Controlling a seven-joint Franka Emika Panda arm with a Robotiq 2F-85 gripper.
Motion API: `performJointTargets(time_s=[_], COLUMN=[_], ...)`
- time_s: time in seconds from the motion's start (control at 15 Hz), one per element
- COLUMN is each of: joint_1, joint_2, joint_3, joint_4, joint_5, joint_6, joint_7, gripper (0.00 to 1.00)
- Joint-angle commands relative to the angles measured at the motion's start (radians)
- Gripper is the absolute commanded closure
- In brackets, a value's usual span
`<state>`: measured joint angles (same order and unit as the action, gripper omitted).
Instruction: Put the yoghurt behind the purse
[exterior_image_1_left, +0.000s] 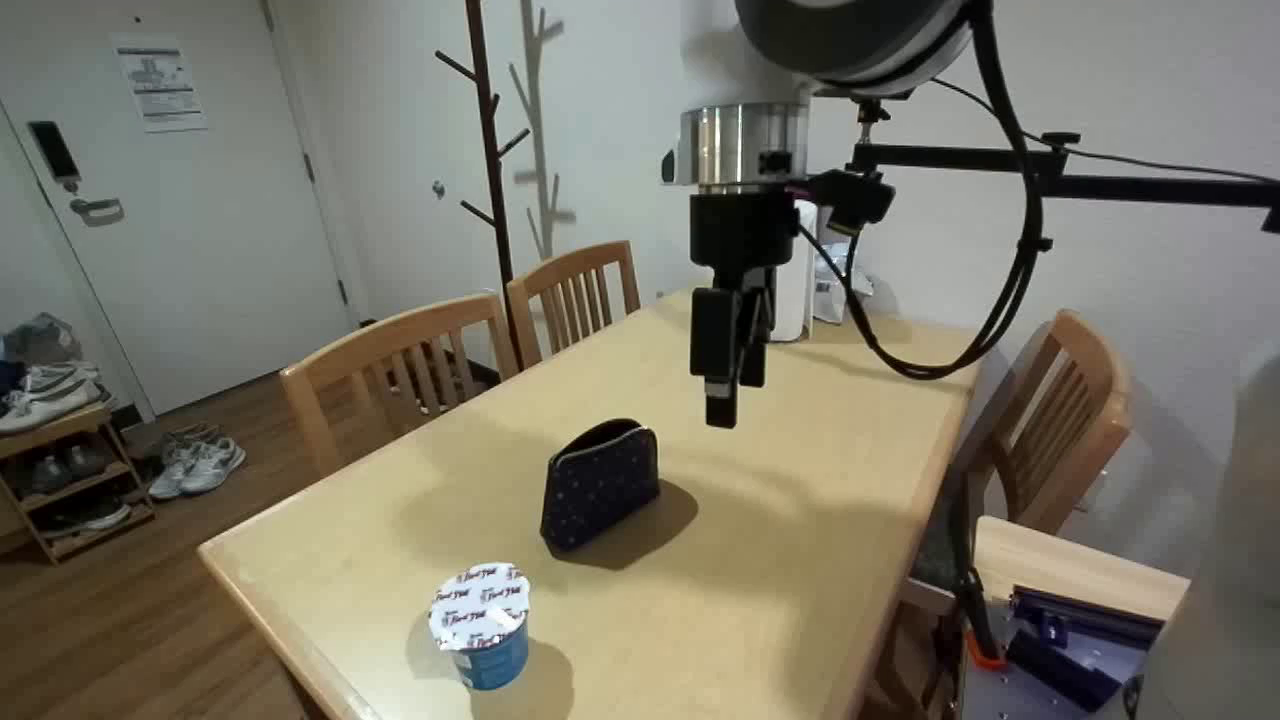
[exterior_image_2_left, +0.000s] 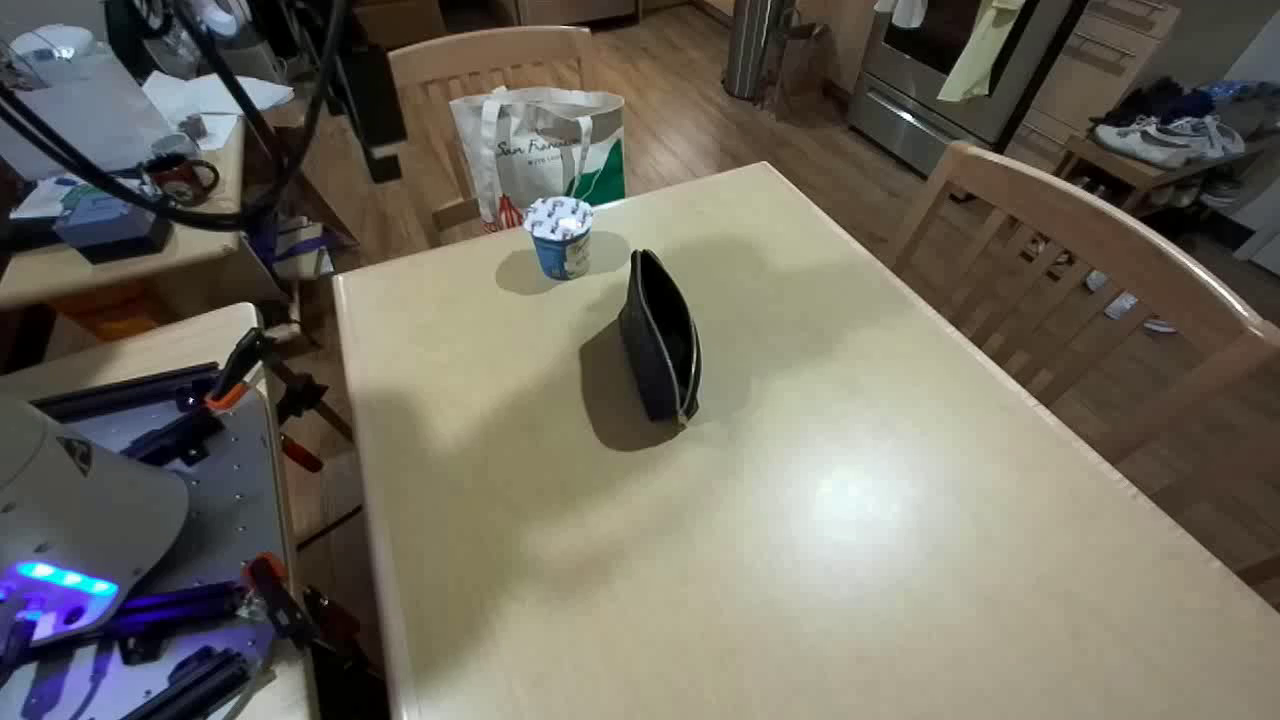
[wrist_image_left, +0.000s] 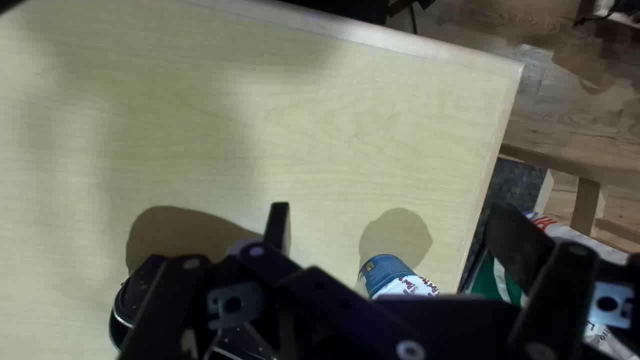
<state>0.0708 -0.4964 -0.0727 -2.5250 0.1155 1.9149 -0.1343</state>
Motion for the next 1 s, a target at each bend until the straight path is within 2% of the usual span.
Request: performJointTargets(time_s=[0.0,0.33,0.53,0.6,0.8,0.93], joint_1=[-0.015,-0.015,-0.005,-0.007,0.002,0.015], joint_2=[0.001,0.001,0.045,0.064,0.145,0.217], joint_3=[0.013,0.013,0.015,0.016,0.031,0.055], joint_4=[0.002,0.002,0.029,0.032,0.036,0.039], joint_5=[0.006,0.006,0.018,0.018,0.015,0.008], joint_6=[-0.003,-0.003,-0.114,-0.117,-0.019,0.119], joint_7=[-0.006,-0.006,-0.004,-0.007,-0.018,-0.032], gripper=[0.0,0.0,0.0,0.0,0.0,0.0])
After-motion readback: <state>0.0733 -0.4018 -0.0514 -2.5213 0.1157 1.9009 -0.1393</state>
